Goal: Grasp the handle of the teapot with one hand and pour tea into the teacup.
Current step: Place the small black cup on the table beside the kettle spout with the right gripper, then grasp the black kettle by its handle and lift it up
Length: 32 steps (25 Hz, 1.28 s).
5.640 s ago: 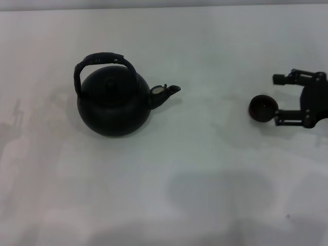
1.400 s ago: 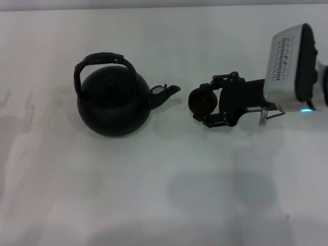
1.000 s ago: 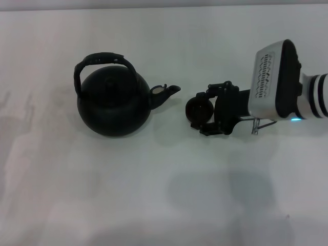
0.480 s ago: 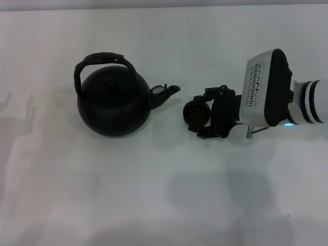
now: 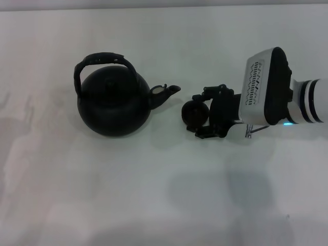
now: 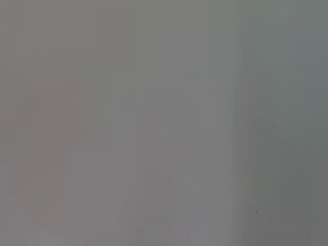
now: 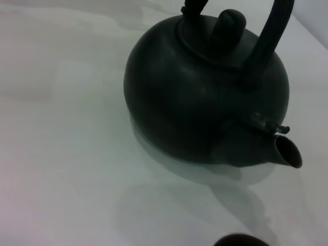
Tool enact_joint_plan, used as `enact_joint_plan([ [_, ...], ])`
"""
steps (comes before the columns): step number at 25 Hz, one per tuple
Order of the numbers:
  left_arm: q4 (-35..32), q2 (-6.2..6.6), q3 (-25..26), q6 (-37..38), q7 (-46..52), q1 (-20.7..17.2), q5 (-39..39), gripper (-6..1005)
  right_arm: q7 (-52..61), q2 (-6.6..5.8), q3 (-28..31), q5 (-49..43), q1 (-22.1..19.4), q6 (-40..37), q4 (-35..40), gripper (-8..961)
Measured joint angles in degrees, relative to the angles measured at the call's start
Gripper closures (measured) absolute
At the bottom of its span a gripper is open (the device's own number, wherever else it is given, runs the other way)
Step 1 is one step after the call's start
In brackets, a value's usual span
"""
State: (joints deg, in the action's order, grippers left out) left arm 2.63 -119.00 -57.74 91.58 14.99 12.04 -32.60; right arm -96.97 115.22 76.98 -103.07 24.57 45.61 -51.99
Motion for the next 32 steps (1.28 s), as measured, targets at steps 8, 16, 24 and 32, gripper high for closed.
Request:
enact_joint_plan([
  [8, 0.0, 0.02, 0.0, -0.1, -0.03, 0.0, 0.0, 512, 0.7, 0.0, 0.13, 0.0, 0.22, 0.1, -0.05, 107],
  [16, 0.0, 0.09, 0.0, -0.38, -0.05, 0.05, 0.15, 518, 2.14, -0.08, 3.05, -0.02, 0.72, 4.14, -0.05, 100],
  [24, 0.0, 0.09, 0.0, -0.44, -0.17, -0.1, 0.23, 523, 1.44, -0.19, 10.71, 0.91, 0.46, 10.43, -0.23, 99],
  [32, 0.09, -0.21, -0.07, -0.06, -0.54, -0.27, -2.75, 529, -2.44, -0.32, 22.88, 6.31, -1.92, 14.7, -0.32, 97],
])
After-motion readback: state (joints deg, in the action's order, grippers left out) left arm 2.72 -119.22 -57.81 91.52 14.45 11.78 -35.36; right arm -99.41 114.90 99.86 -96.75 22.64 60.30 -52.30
